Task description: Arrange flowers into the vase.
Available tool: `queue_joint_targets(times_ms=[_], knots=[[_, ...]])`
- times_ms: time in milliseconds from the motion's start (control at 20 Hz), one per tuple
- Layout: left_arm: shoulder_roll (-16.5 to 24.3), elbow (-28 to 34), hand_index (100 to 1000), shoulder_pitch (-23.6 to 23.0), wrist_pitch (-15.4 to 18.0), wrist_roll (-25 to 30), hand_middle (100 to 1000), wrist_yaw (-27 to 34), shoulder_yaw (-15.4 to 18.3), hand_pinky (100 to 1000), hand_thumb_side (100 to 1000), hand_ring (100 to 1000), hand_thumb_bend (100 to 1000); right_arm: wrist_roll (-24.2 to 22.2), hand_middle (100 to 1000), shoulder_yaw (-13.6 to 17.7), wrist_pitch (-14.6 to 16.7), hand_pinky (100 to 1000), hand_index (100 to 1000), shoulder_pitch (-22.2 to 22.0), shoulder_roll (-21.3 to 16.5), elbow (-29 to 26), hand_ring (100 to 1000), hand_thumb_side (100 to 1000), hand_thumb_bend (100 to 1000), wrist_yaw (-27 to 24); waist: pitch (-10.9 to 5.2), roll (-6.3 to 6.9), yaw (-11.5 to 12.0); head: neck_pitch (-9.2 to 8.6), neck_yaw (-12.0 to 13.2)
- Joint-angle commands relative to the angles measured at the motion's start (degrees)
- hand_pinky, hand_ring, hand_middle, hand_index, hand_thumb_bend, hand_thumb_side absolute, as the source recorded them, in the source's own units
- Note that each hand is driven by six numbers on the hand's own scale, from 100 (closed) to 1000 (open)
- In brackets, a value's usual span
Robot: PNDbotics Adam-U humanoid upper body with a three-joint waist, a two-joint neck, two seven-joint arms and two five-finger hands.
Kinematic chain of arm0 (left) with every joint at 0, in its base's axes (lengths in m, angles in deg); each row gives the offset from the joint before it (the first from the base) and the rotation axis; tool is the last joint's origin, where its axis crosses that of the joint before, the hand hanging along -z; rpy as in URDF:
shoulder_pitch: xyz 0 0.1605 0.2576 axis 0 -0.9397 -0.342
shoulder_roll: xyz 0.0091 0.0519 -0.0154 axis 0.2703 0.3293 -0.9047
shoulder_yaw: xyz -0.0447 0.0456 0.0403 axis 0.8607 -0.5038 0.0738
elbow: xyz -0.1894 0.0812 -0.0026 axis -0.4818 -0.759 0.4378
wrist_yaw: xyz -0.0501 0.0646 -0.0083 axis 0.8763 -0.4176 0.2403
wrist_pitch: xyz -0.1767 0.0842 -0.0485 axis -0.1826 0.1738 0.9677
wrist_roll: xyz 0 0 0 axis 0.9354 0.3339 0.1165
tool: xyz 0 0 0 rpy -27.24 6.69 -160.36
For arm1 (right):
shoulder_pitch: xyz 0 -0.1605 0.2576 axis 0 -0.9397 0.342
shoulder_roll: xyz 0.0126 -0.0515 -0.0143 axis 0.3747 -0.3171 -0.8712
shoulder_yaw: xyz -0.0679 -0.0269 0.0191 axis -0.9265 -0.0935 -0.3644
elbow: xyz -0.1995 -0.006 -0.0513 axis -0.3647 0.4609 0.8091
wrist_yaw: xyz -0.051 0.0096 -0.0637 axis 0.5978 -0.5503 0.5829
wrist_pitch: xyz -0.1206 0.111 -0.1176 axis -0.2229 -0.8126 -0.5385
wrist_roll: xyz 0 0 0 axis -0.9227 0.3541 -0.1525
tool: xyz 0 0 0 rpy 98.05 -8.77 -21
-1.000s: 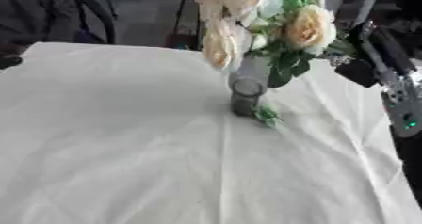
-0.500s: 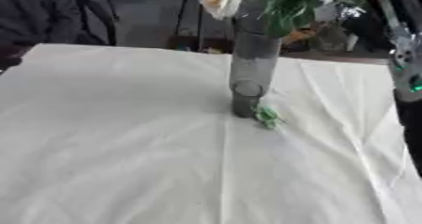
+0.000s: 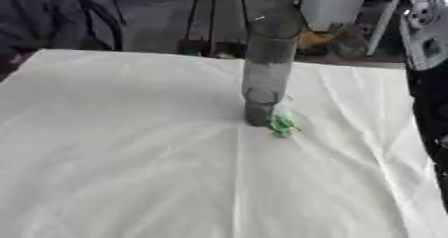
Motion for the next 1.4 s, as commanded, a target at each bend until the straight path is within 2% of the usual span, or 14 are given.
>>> queue_joint_targets(times_ms=[50,350,650,1050,1400], knots=[[0.9,0.5,747,0.8,0.0,0.3,760,0.3,0.0,805,756,795,477,0.2,100,2.0,-2.6,100,106,2.8,0.8,-2.5,100,852,100,-1.5,-0.8,0.32,0.2,-0.46,-0.5],[0.8,0.5,747,1.0,0.0,0.6,760,0.5,-0.3,804,757,795,476,-0.5,100,4.5,-7.2,100,100,4.2,3.4,-5.4,100,856,100,-4.8,-0.81,0.6,0.7,-0.67,-2.2],[0.6,0.5,747,1.2,0.0,0.8,760,0.7,-0.4,804,757,795,475,-0.7,100,5.7,-9.8,100,100,4.5,5.3,-8.3,100,858,100,-6.5,-0.73,0.84,1.0,-1.75,-4.9],[0.5,0.5,747,1.3,0.0,1.0,760,0.8,-0.5,804,757,795,475,-1.3,100,6.2,-11.1,100,100,4.3,6.5,-9.2,100,860,100,-7.1,-0.81,0.92,1.2,-2.35,-8.2],[0.3,0.5,747,1.3,0.0,1.0,760,0.9,-0.6,804,758,795,475,-1.7,100,6.8,-11.5,100,100,3.4,7.9,-9.1,100,862,100,-7.7,-0.74,1.04,1.4,-3.35,-9.3]])
